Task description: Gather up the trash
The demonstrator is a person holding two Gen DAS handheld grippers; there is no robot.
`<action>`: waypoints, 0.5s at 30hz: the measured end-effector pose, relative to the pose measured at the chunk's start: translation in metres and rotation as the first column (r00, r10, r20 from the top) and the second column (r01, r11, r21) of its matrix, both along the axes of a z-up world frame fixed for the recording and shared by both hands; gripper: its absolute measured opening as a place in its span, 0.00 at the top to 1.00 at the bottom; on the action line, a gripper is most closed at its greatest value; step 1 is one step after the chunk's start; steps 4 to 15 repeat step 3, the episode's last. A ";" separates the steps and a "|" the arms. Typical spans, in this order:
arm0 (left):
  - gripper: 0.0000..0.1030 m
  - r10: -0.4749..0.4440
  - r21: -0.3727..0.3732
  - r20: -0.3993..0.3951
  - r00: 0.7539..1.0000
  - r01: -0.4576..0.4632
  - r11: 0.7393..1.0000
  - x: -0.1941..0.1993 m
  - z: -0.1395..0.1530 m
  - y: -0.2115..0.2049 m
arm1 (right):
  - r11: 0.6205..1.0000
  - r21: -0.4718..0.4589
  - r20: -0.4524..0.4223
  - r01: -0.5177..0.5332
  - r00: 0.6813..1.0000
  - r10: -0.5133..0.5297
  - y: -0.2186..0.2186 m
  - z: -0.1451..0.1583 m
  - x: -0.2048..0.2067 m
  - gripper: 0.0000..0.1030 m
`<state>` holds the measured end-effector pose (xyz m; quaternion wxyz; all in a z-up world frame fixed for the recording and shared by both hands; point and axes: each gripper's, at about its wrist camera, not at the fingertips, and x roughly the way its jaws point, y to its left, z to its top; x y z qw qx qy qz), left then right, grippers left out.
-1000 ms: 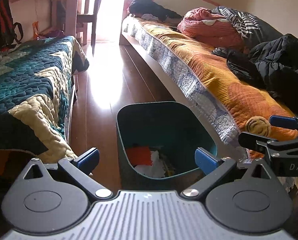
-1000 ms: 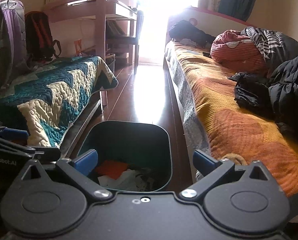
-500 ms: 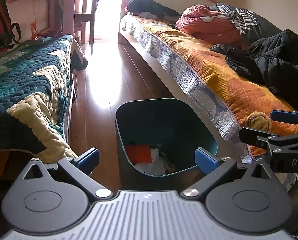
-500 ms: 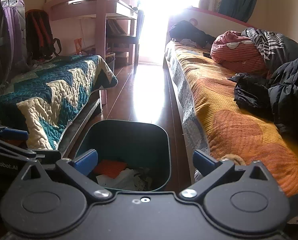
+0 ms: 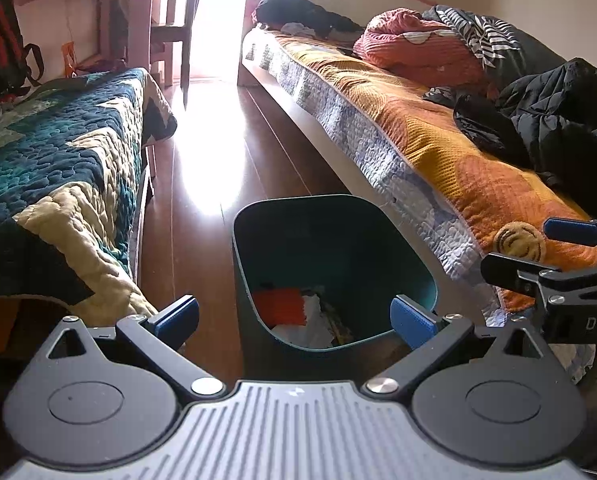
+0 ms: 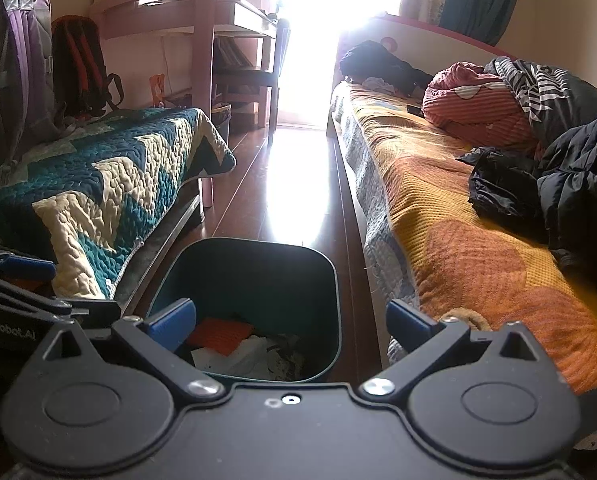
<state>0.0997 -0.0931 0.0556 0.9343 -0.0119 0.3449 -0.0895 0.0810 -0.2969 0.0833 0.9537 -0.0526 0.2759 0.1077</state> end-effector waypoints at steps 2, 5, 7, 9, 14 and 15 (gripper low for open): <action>0.00 -0.002 -0.002 -0.003 1.000 0.002 1.000 0.000 0.000 0.000 | 1.000 -0.001 -0.001 0.000 1.000 0.000 0.000 0.000 0.000 0.01; 0.00 -0.006 -0.003 -0.006 1.000 0.006 1.000 0.001 -0.001 0.001 | 1.000 -0.002 -0.001 -0.001 1.000 0.001 0.000 0.000 0.000 0.01; 0.00 -0.006 -0.003 -0.006 1.000 0.006 1.000 0.001 -0.001 0.001 | 1.000 -0.002 -0.001 -0.001 1.000 0.001 0.000 0.000 0.000 0.01; 0.00 -0.006 -0.003 -0.006 1.000 0.006 1.000 0.001 -0.001 0.001 | 1.000 -0.002 -0.001 -0.001 1.000 0.001 0.000 0.000 0.000 0.01; 0.00 -0.006 -0.003 -0.006 1.000 0.006 1.000 0.001 -0.001 0.001 | 1.000 -0.002 -0.001 -0.001 1.000 0.001 0.000 0.000 0.000 0.01; 0.00 -0.006 -0.003 -0.006 1.000 0.006 1.000 0.001 -0.001 0.001 | 1.000 -0.002 -0.001 -0.001 1.000 0.001 0.000 0.000 0.000 0.01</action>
